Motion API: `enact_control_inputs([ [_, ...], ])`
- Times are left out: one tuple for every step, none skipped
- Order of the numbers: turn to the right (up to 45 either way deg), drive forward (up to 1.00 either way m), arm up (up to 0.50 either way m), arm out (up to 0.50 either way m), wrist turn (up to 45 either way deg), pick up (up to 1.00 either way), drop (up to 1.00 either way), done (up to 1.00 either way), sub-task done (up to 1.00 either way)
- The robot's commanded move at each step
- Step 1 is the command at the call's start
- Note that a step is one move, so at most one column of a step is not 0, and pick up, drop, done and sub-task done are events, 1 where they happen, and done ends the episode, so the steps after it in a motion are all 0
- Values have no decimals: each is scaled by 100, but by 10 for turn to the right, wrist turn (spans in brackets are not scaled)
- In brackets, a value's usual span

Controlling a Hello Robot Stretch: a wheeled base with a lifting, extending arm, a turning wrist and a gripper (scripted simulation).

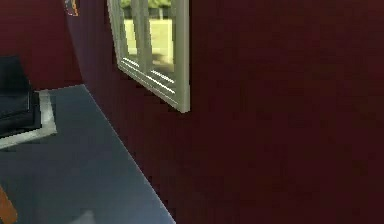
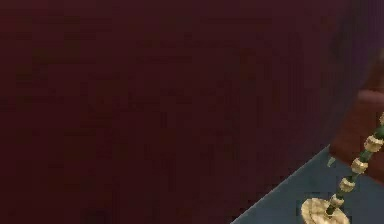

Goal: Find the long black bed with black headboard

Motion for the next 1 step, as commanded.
enact_control_inputs([
  [-330,0,0,0,0,0,0,0,0],
])
